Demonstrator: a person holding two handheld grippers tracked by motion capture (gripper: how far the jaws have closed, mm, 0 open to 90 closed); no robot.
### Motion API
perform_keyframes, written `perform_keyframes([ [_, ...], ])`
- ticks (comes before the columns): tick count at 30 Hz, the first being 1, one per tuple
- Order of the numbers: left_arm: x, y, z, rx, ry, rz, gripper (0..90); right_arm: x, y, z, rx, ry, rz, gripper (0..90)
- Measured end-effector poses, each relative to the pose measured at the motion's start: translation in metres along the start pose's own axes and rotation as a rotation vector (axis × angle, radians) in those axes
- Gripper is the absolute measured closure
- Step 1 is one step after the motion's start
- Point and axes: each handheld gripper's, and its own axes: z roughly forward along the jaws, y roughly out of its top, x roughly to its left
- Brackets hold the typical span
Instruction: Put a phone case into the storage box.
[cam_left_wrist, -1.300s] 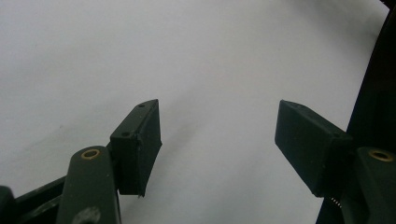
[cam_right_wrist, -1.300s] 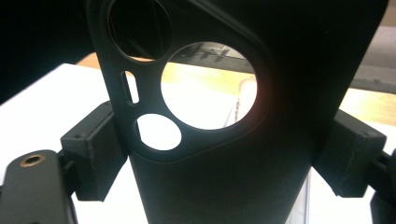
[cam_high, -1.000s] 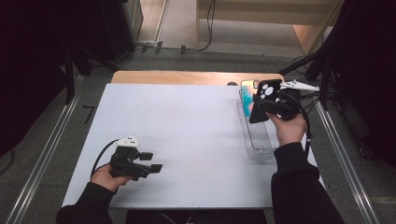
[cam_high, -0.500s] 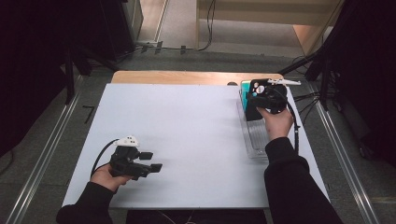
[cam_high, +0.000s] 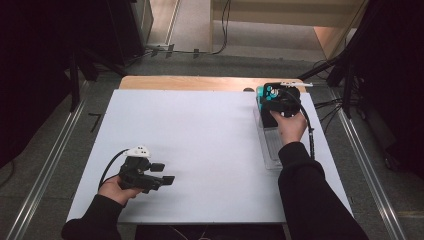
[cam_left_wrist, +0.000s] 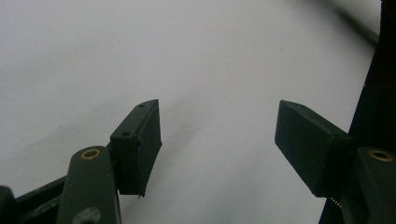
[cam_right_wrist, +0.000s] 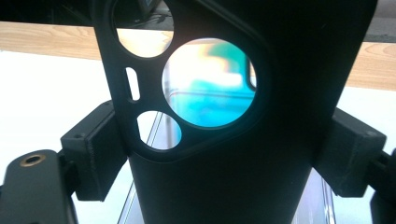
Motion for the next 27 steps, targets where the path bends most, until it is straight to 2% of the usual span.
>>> perform_keyframes([
  [16, 0.001, 0.0, 0.001, 0.0, -0.007, 0.001, 31.8, 0.004, 0.016, 0.021, 0.004, -0.047, -0.016, 12.4],
  [20, 0.001, 0.0, 0.001, 0.003, -0.007, 0.004, 31.8, 0.002, 0.016, 0.025, 0.004, -0.045, 0.004, 12.0],
  [24, 0.001, 0.001, 0.001, 0.004, -0.008, 0.003, 31.8, 0.001, 0.014, 0.028, 0.017, -0.037, 0.001, 11.5],
  [27, 0.0, 0.001, 0.001, 0.007, -0.01, 0.005, 31.8, 0.003, 0.013, 0.03, 0.026, -0.053, -0.011, 11.4],
])
